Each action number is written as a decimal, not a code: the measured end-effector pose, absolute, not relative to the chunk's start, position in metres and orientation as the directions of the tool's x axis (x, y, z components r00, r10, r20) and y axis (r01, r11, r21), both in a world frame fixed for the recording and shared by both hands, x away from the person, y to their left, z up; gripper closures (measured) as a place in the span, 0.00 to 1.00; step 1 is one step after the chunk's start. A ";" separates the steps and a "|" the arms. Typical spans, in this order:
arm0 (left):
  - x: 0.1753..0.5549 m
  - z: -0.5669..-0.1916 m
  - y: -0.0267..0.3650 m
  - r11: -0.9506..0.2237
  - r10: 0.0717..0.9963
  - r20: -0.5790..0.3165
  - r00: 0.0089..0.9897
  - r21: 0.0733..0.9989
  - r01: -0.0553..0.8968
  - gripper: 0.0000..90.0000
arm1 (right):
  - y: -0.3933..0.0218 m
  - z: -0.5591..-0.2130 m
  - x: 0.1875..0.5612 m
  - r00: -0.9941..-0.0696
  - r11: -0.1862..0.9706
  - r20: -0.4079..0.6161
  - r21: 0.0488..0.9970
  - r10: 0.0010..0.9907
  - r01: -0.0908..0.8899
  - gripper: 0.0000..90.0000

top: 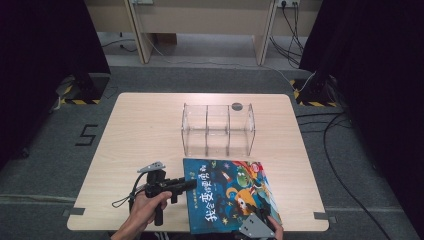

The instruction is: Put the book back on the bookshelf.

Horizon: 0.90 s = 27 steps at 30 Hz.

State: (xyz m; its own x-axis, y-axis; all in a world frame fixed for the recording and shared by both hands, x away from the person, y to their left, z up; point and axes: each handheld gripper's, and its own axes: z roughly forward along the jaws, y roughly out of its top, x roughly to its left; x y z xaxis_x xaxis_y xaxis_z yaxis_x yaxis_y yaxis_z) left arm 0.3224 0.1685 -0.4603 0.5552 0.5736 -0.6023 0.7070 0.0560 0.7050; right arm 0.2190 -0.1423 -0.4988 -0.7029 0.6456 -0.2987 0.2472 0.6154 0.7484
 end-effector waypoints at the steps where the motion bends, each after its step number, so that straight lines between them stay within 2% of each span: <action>1: 0.322 -0.460 0.169 0.056 0.574 -0.602 0.555 0.705 0.707 0.68 | -0.140 -0.499 0.219 -0.701 0.625 -0.312 0.743 0.641 0.241 0.21; 4: 0.322 -0.460 0.169 0.055 0.575 -0.602 0.554 0.705 0.707 0.68 | -0.133 -0.501 0.217 -0.691 0.652 -0.354 0.725 0.630 0.223 0.19; 9: 0.322 -0.460 0.168 0.056 0.576 -0.602 0.553 0.704 0.708 0.68 | -0.126 -0.504 0.217 -0.666 0.679 -0.409 0.705 0.624 0.202 0.22; 12: 0.322 -0.460 0.168 0.045 0.575 -0.596 0.561 0.708 0.705 0.67 | -0.123 -0.503 0.218 -0.639 0.693 -0.452 0.698 0.622 0.182 0.34; 16: 0.321 -0.457 0.167 0.028 0.580 -0.574 0.578 0.723 0.690 0.65 | -0.122 -0.501 0.213 -0.621 0.714 -0.498 0.684 0.605 0.146 0.43; 22: 0.321 -0.453 0.167 0.025 0.560 -0.569 0.603 0.739 0.674 0.62 | -0.126 -0.498 0.208 -0.600 0.665 -0.465 0.730 0.651 0.156 0.50; 25: 0.320 -0.451 0.167 0.018 0.556 -0.565 0.609 0.741 0.671 0.56 | -0.131 -0.494 0.207 -0.589 0.614 -0.422 0.772 0.689 0.165 0.51; 27: 0.320 -0.452 0.168 0.037 0.532 -0.596 0.601 0.726 0.687 0.53 | -0.136 -0.489 0.207 -0.578 0.560 -0.377 0.811 0.724 0.172 0.52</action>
State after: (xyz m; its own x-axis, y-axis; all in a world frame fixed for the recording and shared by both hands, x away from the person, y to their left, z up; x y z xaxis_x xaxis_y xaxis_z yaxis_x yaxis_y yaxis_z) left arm 0.3203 0.1677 -0.4522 0.6012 0.5318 -0.5965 0.6871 0.0371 0.7256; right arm 0.2074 -0.1362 -0.4895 -0.5778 0.7237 -0.3774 0.1717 0.5599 0.8106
